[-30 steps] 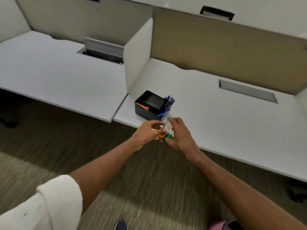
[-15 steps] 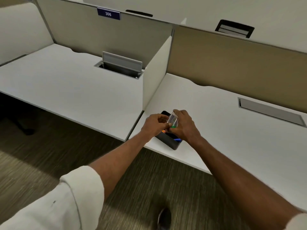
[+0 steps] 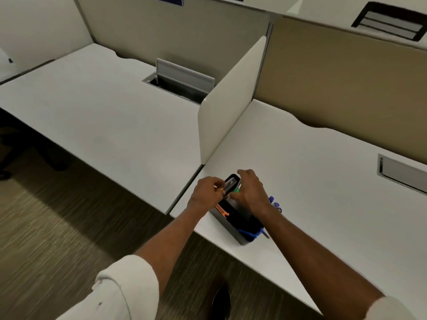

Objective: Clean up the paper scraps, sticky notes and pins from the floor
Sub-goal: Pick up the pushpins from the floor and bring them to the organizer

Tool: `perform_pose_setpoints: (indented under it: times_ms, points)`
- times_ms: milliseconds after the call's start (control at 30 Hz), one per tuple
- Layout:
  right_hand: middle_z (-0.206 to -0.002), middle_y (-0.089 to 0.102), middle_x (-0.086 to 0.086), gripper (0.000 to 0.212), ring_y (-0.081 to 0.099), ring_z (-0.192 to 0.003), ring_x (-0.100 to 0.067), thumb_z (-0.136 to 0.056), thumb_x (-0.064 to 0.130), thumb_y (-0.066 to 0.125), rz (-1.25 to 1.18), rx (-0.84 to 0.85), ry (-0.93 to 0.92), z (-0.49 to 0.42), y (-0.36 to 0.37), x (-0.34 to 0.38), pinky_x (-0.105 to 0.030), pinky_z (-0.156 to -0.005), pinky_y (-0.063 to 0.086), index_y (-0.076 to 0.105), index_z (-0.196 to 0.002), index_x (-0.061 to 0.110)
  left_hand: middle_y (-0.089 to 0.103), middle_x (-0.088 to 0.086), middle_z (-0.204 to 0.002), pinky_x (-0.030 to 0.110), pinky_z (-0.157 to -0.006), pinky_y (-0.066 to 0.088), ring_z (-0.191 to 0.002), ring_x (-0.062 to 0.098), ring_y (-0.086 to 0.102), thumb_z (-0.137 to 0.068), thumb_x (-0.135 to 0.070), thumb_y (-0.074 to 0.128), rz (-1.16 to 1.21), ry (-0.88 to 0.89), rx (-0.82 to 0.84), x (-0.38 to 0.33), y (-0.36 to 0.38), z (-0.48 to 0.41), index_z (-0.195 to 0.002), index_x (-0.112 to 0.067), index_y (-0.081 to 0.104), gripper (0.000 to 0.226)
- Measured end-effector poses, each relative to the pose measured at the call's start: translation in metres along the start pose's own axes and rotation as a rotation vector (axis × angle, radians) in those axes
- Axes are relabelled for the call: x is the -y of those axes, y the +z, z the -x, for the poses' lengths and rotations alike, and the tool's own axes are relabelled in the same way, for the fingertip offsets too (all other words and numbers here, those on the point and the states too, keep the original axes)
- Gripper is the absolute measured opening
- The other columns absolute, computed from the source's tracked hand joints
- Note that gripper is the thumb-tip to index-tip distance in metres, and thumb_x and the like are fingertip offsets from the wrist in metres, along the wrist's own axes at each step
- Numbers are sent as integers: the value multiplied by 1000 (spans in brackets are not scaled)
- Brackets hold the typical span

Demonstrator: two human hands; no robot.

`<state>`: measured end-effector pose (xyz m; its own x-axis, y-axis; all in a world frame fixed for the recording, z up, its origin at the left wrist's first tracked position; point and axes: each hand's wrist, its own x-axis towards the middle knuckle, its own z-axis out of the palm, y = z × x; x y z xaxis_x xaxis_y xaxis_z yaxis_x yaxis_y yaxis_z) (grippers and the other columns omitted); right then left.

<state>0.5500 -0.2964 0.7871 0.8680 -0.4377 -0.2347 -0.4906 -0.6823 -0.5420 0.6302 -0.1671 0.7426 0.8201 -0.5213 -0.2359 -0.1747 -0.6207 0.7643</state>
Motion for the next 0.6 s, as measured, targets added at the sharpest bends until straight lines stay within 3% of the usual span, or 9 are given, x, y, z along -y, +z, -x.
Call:
perform_pose_setpoints:
  times_ms: [267, 433, 600]
  points:
    - [-143, 42, -9, 74, 53, -124, -28, -77, 15, 78, 26, 106, -36, -38, -5, -19, -32, -100, 44, 44, -143, 12, 66, 3, -111, 30, -84, 55, -95, 16, 64, -94, -13, 62, -176, 71, 2, 6, 18, -20, -118, -15, 69, 26]
    - [-146, 41, -10, 86, 46, -133, -29, -77, 23, 82, 29, 178, -41, -45, 1, -17, -38, -107, 42, 35, -149, 15, 64, 1, -110, 35, -87, 56, -98, 16, 64, -92, -16, 67, -182, 99, -5, 11, 20, -25, -120, -18, 66, 28]
    - [-137, 49, -10, 90, 51, -126, -30, -74, 38, 83, 26, 162, -18, -45, 16, -18, -41, -101, 48, 35, -146, 14, 66, 0, -114, 28, -90, 54, -101, 10, 62, -94, -20, 65, -156, 104, -64, 19, 11, -21, -122, -18, 65, 28]
